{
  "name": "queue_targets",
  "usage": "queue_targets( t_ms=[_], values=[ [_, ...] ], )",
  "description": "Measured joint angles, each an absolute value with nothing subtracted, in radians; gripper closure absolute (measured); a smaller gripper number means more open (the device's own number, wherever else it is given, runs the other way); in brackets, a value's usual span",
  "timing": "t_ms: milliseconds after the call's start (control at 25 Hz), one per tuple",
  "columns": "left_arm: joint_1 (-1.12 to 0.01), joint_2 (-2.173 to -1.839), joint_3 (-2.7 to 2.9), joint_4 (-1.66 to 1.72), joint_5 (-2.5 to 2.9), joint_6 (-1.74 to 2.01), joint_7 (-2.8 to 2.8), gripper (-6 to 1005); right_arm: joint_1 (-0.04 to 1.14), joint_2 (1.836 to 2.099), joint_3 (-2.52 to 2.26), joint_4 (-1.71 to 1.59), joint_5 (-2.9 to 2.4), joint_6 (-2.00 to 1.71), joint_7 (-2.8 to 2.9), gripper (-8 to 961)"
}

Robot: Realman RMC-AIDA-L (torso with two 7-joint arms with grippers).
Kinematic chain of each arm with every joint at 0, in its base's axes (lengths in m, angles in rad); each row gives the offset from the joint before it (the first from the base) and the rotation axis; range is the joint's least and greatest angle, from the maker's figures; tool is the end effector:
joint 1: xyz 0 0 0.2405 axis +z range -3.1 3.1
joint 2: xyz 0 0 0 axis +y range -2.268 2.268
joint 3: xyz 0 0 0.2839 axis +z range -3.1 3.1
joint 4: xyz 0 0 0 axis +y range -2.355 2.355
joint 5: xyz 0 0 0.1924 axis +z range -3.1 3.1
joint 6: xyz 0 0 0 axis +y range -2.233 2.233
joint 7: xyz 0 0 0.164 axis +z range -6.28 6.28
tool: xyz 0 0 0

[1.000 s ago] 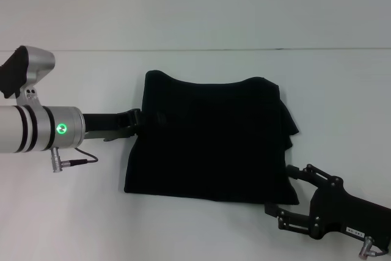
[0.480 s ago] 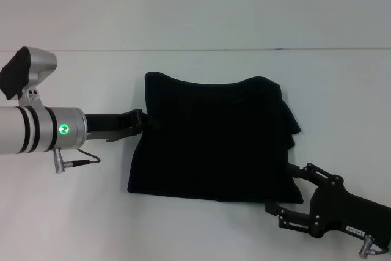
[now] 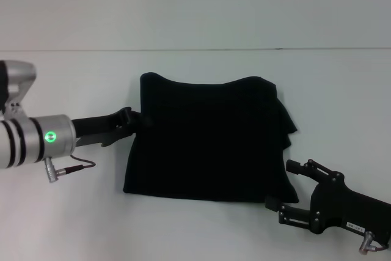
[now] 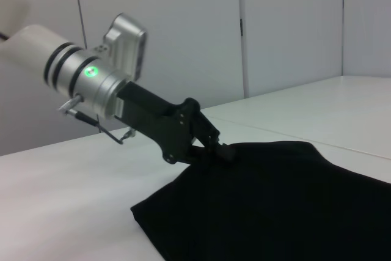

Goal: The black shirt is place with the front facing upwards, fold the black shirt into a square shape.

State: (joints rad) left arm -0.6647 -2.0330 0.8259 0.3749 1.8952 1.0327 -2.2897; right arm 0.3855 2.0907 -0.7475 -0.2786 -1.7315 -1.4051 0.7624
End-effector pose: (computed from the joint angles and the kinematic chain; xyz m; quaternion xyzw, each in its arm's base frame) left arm -0.2898 0.3976 -0.0599 -0.6886 -0.6653 -0.2434 0.1548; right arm 0.3126 0.2793 -0.0805 -0.9182 0.1680 0.2714 0.2348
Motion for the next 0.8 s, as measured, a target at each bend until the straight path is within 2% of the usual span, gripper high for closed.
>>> queue_targets(
  t_ms=[520, 800],
  values=[
    [-0.515, -2.084, 0.683, 0.372, 1.824, 1.106, -2.207, 916, 0.396, 2.091, -0.739, -0.272, -1.732, -1.405, 0.762, 6],
    [-0.519, -2.083, 0.679, 0.376, 1.828, 1.127, -2.160, 917, 0.398, 2.092, -0.739, -0.271, -1.732, -1.413, 0.762, 7]
  ],
)
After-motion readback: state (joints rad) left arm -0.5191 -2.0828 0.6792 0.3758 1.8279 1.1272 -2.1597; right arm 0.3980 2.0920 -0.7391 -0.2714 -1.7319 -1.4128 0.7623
